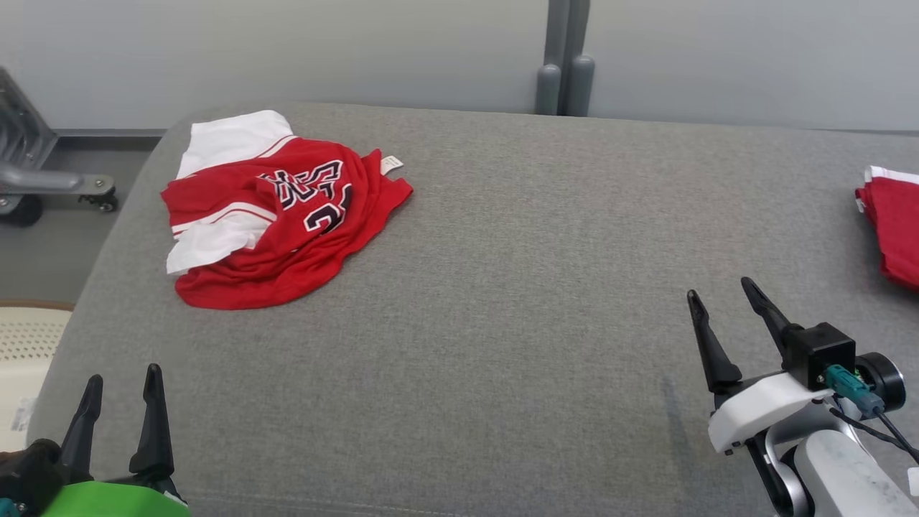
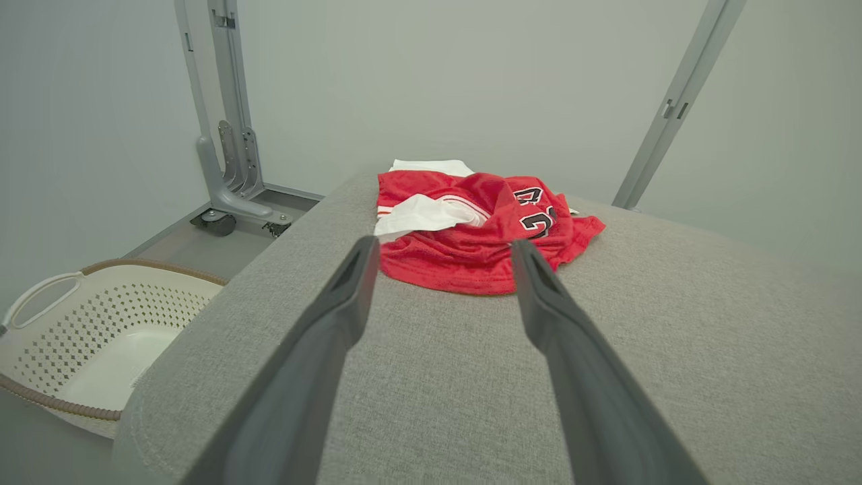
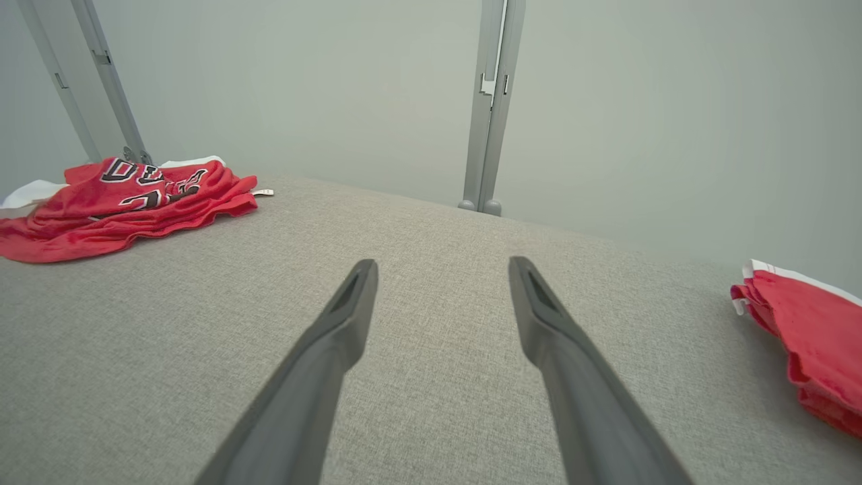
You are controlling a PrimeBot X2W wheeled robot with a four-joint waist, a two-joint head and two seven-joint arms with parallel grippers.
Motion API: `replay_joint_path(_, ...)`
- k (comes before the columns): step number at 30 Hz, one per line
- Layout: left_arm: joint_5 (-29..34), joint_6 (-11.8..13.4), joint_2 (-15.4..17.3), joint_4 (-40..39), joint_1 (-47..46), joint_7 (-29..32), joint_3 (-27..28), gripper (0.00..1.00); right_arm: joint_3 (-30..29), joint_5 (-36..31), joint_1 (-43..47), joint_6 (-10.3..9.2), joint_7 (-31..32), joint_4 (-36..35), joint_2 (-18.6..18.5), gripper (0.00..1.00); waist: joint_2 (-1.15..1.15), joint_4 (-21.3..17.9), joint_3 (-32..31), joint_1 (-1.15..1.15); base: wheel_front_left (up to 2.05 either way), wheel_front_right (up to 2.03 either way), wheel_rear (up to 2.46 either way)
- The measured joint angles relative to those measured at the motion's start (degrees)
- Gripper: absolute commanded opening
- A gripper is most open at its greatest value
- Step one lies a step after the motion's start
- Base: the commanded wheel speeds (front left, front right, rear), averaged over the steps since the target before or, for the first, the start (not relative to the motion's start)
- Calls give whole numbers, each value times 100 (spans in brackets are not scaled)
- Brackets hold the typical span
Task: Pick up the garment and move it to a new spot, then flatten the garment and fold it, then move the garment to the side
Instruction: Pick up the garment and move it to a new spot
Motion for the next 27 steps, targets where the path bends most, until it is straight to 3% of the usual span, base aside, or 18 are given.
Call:
replay_joint_path(10,-10,-33,92,-101,69,0,102,100,-92,-2,201,-104,118,-92,-3,100,0,746,-98,0,0,0,0)
replay_joint_path(18,-124,-170,143,-264,133,22,97,100,-126,-40,200,-149,278,-363,-36,100,0,874,62,0,0,0,0)
replay_joint_path(23,-624,-427,208,-303,-192,609,-78,100,-142,-143,113,-149,450,-613,-168,100,0,864,328,0,0,0,0)
replay_joint_path(27,-1014,-469,649,-57,-1178,1804,-140,100,-109,-292,-236,-135,602,-856,-300,100,0,806,671,0,0,0,0)
